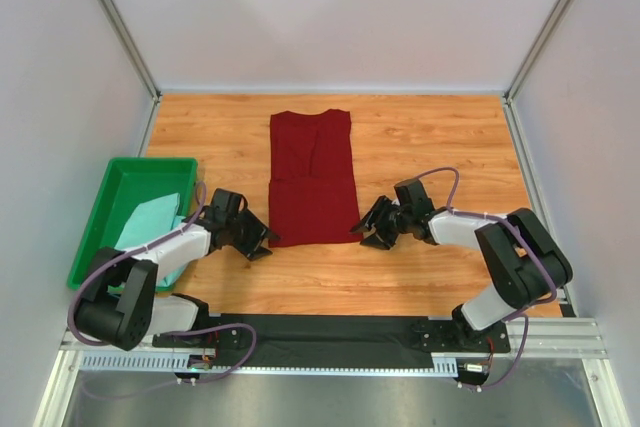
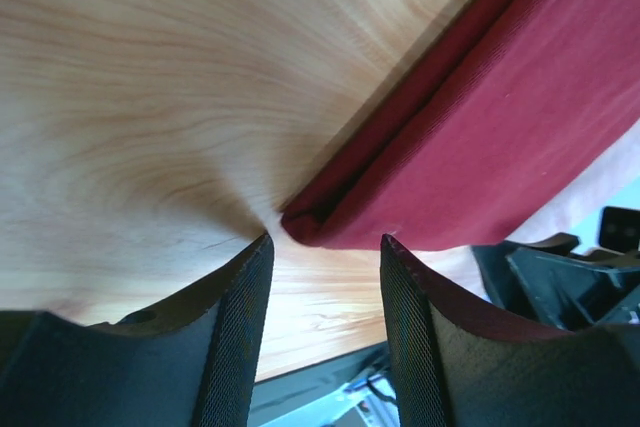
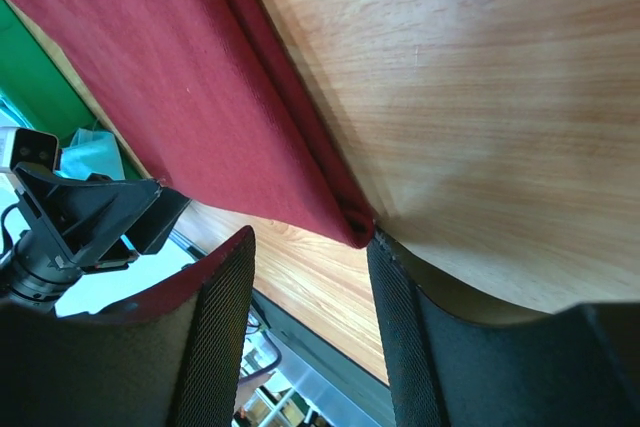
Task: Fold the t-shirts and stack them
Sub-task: Fold the tshirt
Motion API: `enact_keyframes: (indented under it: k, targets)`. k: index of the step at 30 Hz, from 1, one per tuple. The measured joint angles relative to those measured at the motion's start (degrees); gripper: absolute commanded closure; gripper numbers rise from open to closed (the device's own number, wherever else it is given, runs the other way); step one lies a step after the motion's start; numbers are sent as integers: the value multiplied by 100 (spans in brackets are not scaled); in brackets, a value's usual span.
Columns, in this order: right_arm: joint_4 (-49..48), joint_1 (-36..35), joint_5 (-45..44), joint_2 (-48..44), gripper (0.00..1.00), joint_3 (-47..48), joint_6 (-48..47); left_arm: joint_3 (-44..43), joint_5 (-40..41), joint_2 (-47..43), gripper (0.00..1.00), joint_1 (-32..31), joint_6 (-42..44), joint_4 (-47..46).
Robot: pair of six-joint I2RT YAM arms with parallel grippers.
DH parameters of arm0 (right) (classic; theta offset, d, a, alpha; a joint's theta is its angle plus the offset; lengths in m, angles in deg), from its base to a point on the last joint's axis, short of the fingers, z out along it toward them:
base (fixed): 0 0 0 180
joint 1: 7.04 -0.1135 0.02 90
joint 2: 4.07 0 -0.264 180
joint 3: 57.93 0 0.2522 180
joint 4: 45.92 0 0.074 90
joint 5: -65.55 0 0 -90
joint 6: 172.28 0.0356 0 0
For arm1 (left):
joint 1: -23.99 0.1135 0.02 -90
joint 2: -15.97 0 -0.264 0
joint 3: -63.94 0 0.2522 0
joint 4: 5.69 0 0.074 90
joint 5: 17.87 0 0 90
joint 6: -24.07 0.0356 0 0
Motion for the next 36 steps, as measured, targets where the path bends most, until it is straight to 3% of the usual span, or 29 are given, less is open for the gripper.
enact_keyframes:
  k: [10, 17, 21, 24, 25, 26, 27, 36]
  targets:
    - [-81, 0, -85, 37, 50, -15, 208, 68, -116, 146, 50, 44, -487, -258]
    - [-166, -4, -79, 153, 55, 0, 350, 129, -177, 188, 58, 122, -640, -350]
    - [-243, -4, -52, 319, 64, 66, 474, 136, -236, 291, 66, 190, -640, -446]
    - [-293, -4, -28, 409, 74, 92, 557, 136, -264, 391, 79, 221, -634, -546]
    - [-295, -4, -31, 448, 80, 105, 573, 136, -267, 431, 96, 234, -621, -588]
    - [-291, -4, -35, 483, 88, 118, 586, 136, -271, 461, 100, 251, -610, -621]
    - [-289, -2, -24, 516, 99, 129, 586, 131, -295, 487, 100, 267, -570, -656]
    - [264, -39, -90, 284, 100, 195, -157, -192, 116, 140, 100, 293, 420, 229]
